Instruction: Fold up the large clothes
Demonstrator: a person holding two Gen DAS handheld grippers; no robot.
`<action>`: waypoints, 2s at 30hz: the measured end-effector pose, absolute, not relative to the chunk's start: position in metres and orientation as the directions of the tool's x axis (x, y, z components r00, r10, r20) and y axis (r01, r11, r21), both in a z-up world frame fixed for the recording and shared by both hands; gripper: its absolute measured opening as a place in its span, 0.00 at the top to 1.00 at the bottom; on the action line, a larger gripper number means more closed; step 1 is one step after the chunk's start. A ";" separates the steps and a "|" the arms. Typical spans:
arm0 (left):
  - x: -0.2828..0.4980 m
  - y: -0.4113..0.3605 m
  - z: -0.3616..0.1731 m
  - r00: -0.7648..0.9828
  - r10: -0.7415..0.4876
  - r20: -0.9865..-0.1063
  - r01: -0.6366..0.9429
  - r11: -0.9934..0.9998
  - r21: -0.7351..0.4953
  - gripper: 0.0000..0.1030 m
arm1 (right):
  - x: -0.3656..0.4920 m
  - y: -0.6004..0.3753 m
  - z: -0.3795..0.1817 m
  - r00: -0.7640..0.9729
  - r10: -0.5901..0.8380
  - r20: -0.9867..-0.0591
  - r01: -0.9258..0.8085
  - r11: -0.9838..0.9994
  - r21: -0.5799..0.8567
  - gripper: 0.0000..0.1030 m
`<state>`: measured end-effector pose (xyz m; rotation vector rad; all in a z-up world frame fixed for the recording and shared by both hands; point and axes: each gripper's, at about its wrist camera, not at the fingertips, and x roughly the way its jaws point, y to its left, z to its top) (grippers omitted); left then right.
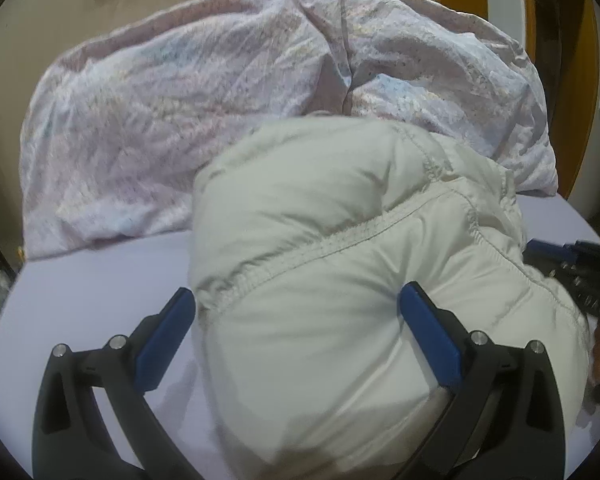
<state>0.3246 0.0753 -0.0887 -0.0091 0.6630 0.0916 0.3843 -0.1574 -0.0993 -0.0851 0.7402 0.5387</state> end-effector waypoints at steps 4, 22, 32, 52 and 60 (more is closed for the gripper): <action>0.329 0.078 -0.096 0.775 0.062 -0.629 -0.089 0.996 -0.012 0.02 | 0.389 -0.157 -0.108 0.587 0.459 -0.668 -0.503 0.852 0.144 0.73; 0.260 0.077 -0.069 0.807 0.078 -0.586 -0.153 0.985 -0.080 0.02 | 0.335 -0.188 -0.079 0.640 0.437 -0.632 -0.395 0.893 0.217 0.21; 0.186 0.063 -0.067 0.788 0.098 -0.607 -0.195 0.976 -0.095 0.02 | 0.273 -0.198 -0.075 0.626 0.443 -0.642 -0.376 0.893 0.249 0.16; 0.117 0.025 -0.077 0.754 0.048 -0.655 -0.173 0.977 -0.127 0.02 | 0.189 -0.205 -0.073 0.628 0.455 -0.631 -0.384 0.887 0.257 0.15; 0.103 0.019 -0.077 0.744 0.037 -0.667 -0.166 0.977 -0.130 0.02 | 0.174 -0.205 -0.069 0.628 0.467 -0.622 -0.389 0.881 0.268 0.15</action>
